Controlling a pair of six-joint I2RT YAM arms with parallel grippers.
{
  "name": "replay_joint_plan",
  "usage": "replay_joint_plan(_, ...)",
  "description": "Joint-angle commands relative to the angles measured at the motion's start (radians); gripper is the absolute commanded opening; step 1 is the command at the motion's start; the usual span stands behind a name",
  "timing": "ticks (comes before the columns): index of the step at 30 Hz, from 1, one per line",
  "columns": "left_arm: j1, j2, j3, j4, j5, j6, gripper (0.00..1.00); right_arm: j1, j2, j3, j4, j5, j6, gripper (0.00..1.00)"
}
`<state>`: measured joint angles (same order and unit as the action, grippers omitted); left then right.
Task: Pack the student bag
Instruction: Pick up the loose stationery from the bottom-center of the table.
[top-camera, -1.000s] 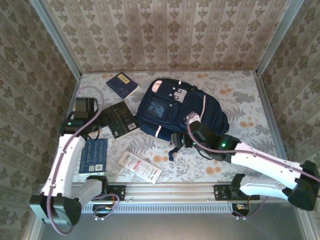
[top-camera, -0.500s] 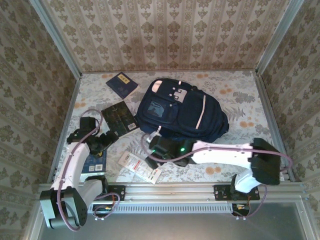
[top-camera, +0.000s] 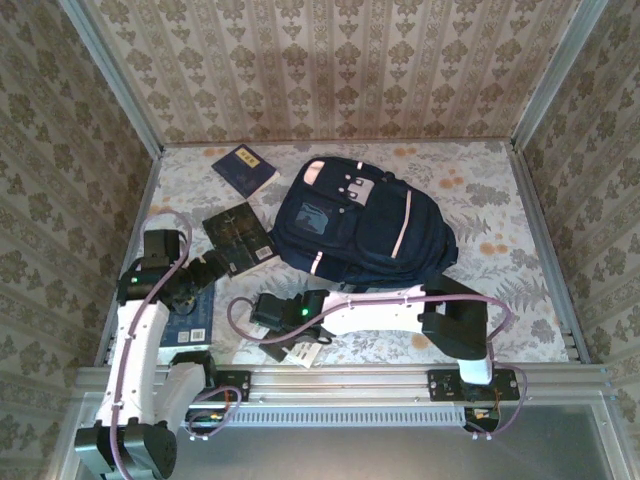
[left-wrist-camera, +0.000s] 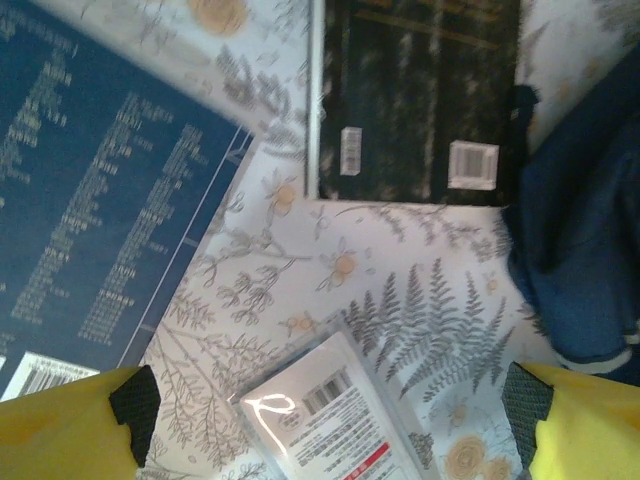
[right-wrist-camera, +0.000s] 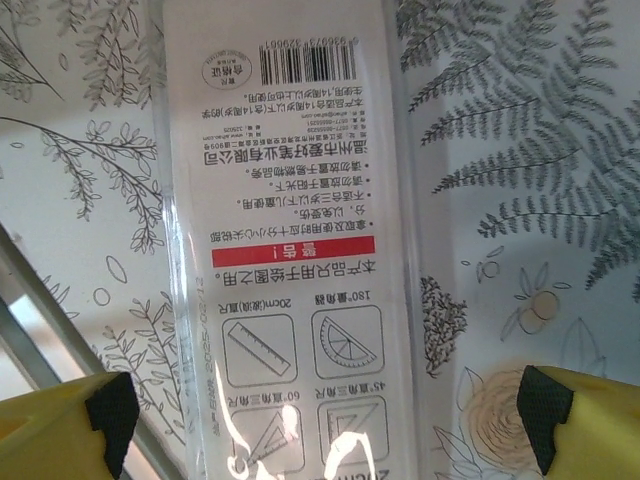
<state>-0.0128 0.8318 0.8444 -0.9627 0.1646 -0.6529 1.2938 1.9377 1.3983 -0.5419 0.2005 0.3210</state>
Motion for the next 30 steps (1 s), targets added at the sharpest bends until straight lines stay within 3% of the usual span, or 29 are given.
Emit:
replay_joint_plan(1,-0.035,0.0,0.053,-0.022,-0.043,0.066,0.92,0.004,0.062,0.043,-0.052,-0.023,0.015,1.0)
replay_joint_plan(8,-0.106,-0.076,0.031,0.003,-0.162,0.128,0.94,0.009,0.136,0.061,-0.062,-0.074,0.05,1.0)
replay_joint_plan(17,-0.149,-0.113,0.021,0.022,-0.172,0.134,0.94,0.013,0.207,0.075,-0.098,-0.051,0.049,0.99)
replay_joint_plan(26,-0.162,-0.106,0.013,0.033,-0.166,0.134,0.94,-0.013,0.191,0.038,-0.067,-0.067,0.05,0.85)
replay_joint_plan(30,-0.164,-0.101,0.007,0.036,-0.153,0.124,0.95,-0.029,0.145,0.002,-0.027,-0.113,0.047,0.82)
